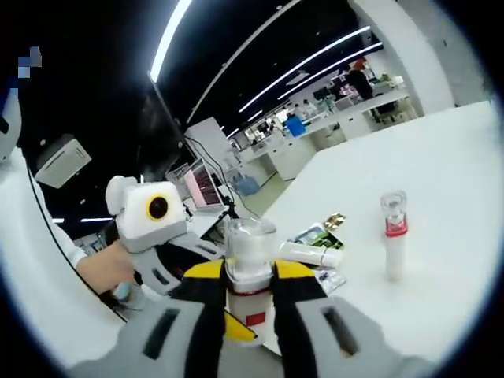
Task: Arrange the skincare products in the storage area until every visible bottle or jar stands upright without overlapping.
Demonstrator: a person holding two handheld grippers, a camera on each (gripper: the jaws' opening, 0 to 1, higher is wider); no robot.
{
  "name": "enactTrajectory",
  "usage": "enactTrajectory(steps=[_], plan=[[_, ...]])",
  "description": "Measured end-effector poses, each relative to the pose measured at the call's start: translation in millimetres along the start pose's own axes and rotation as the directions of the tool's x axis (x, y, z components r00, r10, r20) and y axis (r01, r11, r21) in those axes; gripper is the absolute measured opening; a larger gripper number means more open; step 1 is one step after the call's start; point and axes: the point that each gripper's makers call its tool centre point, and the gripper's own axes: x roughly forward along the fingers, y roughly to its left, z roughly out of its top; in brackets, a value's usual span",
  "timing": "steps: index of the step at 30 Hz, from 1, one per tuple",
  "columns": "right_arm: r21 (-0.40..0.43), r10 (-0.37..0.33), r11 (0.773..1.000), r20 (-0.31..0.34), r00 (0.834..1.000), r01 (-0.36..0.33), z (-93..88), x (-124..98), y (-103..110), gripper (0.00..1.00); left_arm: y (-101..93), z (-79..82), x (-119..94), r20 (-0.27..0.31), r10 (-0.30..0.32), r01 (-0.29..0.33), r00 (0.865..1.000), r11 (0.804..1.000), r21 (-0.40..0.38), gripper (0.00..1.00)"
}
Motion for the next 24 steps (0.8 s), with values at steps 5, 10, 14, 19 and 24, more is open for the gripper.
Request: enactTrajectory(steps=[5, 10, 14, 19, 24], plan=[[0.040, -0.026, 0.999, 0.001, 1.000, 0.026, -3.7, 0, -4, 0.21, 2.6, -6.7, 4, -0.049, 0.070, -0.065, 0.996, 0.994, 0.086, 0.24], [0.117, -0.098, 0.989, 0.015, 0.995, 0.096, -5.3, 0, -12, 0.21, 9.3, -11.1, 8, -0.095, 0.186, -0.162, 0.978, 0.964, 0.212, 0.26], [0.125, -0.142, 0.982, 0.017, 0.990, 0.138, -6.1, 2, -13, 0.21, 14.6, -15.9, 12, -0.146, 0.283, -0.223, 0.948, 0.917, 0.331, 0.28], [0.117, -0.151, 0.982, 0.014, 0.988, 0.149, -8.1, 2, -12, 0.21, 18.5, -17.4, 10, -0.150, 0.311, -0.245, 0.939, 0.906, 0.344, 0.27], [0.092, -0.149, 0.985, 0.000, 0.989, 0.149, -9.3, 2, -9, 0.21, 18.9, -17.2, 9, -0.136, 0.298, -0.246, 0.945, 0.920, 0.306, 0.24]])
